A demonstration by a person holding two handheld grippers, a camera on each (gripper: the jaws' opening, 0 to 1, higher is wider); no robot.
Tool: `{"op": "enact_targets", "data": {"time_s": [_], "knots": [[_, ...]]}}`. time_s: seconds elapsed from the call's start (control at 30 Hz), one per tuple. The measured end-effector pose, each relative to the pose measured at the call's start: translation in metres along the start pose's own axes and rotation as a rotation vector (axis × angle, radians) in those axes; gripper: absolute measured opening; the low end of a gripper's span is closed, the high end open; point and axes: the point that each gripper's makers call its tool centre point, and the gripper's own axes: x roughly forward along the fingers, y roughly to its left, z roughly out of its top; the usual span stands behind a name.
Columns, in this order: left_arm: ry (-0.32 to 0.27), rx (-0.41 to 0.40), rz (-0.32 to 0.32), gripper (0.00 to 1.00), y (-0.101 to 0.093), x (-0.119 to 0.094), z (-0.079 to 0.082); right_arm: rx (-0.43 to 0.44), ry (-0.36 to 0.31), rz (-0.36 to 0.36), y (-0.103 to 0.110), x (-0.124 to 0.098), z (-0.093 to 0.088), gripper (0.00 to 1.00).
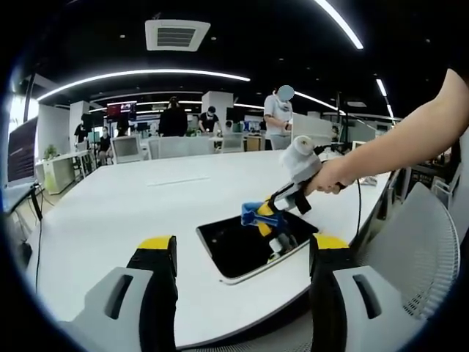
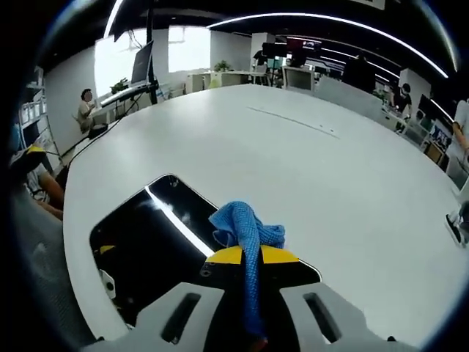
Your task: Wipe the mirror surface with the cleaning cloth until all visible marks leave the cleaned area.
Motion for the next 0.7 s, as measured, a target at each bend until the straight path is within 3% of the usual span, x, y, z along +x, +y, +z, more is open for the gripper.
{"op": "enact_targets", "data": {"time_s": [0.7], "knots": [[-0.005, -0.003, -0.010, 0.72, 0.000, 0.000, -0.001, 0.031, -0.001, 0.030, 0.031, -0.028, -0.022, 0.01]]}}
